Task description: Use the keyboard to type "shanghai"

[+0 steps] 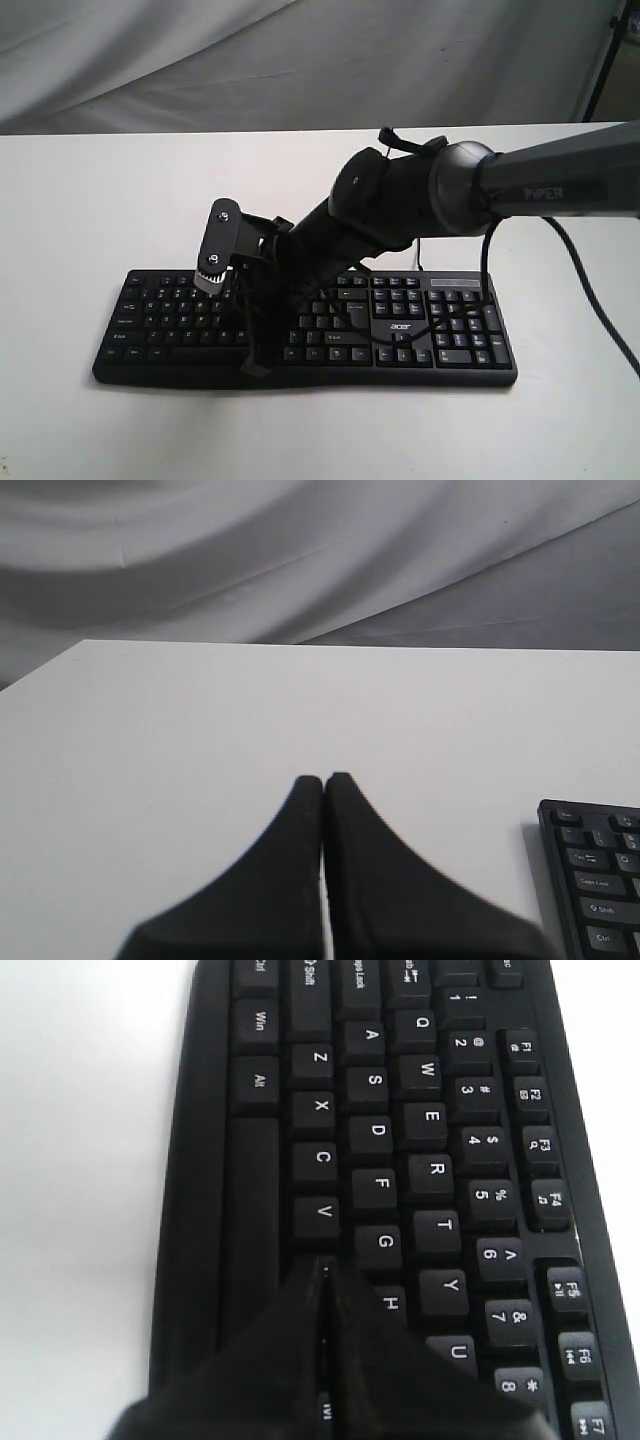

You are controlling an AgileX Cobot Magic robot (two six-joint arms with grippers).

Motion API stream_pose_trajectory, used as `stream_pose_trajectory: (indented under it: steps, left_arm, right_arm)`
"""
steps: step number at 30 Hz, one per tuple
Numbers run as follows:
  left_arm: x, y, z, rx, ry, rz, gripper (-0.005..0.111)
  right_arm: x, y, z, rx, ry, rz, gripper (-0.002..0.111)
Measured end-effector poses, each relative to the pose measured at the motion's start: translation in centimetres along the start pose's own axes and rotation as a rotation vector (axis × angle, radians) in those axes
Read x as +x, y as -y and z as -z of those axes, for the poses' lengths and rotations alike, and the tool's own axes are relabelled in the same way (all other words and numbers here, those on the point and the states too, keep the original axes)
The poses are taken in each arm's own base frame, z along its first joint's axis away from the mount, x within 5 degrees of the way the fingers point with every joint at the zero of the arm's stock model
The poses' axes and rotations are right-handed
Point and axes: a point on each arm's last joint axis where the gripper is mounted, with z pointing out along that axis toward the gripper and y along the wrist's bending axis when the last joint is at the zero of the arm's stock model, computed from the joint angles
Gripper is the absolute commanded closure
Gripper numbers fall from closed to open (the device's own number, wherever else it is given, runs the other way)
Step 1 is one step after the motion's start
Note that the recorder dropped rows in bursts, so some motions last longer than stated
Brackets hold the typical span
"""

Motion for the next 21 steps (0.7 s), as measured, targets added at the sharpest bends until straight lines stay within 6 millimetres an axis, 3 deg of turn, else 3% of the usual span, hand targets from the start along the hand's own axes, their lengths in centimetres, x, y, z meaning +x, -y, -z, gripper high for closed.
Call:
stream_pose_trajectory:
  steps: [21]
  left_arm:
    - [0.0, 0.0, 0.0, 0.000, 0.000, 0.000, 0.106]
  right_arm:
    - [0.9, 0.1, -1.1, -0.006, -0.023, -0.001, 0.108]
